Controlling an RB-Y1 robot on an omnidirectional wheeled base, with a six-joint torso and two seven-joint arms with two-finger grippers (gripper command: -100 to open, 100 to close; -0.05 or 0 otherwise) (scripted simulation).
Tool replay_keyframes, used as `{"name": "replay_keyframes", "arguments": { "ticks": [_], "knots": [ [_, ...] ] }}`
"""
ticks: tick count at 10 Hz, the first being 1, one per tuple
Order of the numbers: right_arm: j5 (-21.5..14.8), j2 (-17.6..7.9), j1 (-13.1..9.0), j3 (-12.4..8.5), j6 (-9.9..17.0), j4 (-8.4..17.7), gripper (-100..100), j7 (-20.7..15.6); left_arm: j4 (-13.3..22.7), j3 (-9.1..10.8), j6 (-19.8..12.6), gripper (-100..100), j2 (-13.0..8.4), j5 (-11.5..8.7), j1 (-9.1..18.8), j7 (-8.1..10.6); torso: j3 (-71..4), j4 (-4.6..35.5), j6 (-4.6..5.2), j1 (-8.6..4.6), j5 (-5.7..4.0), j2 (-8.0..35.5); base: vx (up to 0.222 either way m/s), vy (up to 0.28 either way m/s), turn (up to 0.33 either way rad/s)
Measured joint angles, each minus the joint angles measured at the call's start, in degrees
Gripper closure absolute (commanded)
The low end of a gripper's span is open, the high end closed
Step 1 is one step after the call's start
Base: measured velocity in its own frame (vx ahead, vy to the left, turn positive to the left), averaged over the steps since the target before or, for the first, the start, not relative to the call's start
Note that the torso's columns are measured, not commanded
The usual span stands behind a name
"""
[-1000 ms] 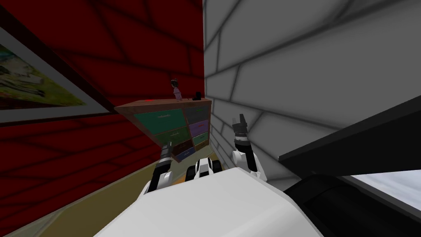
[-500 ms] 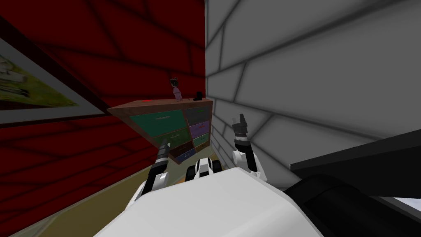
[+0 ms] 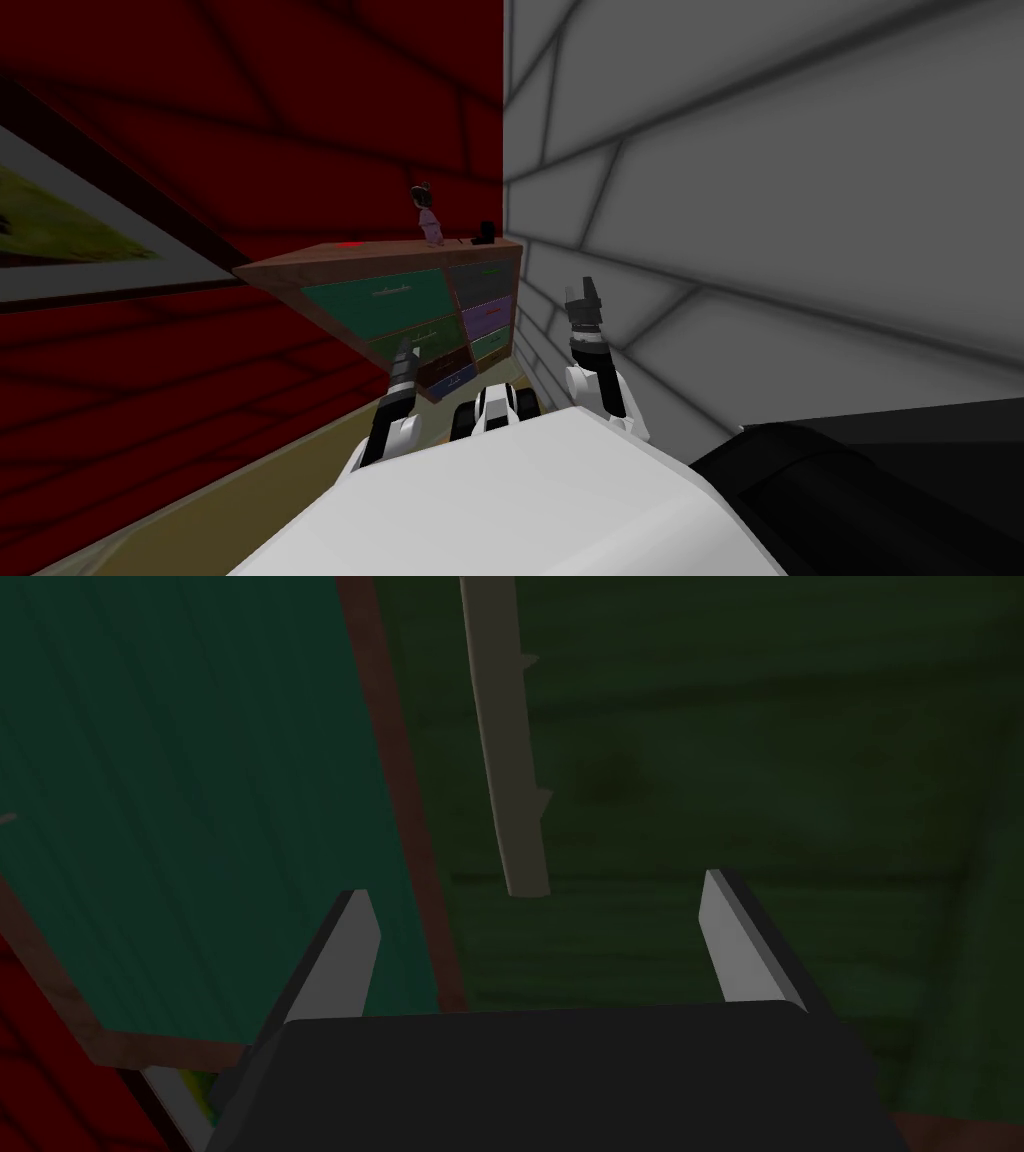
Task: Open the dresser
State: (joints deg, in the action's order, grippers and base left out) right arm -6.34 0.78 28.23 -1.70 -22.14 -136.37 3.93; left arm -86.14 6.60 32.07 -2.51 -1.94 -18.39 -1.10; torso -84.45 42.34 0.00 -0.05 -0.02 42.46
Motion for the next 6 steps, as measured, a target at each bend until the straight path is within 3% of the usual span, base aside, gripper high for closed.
{"name": "replay_keyframes", "arguments": {
  "ticks": [2,3,6],
  "knots": [
    [0.00,0.00,0.01,0.00,0.00,0.00,0,0.00,-1.68,0.32,-1.86,-100,-0.31,-0.21,0.25,0.16,-0.27,-0.12,0.00,0.11,0.03,-0.42,0.067,0.014,-0.008],
    [0.00,0.00,0.01,0.00,0.00,0.00,0,0.00,-1.76,0.34,-2.09,100,-0.33,-0.22,0.28,0.19,-0.17,-0.09,-0.01,0.07,0.04,-0.23,-0.042,-0.006,0.021],
    [0.00,0.00,-0.01,0.00,0.00,0.00,0,0.00,-1.92,-0.07,-1.46,100,-0.06,-0.07,-0.34,0.14,0.08,0.03,-0.04,-0.08,-0.03,0.19,-0.099,-0.043,0.008]
  ]
}}
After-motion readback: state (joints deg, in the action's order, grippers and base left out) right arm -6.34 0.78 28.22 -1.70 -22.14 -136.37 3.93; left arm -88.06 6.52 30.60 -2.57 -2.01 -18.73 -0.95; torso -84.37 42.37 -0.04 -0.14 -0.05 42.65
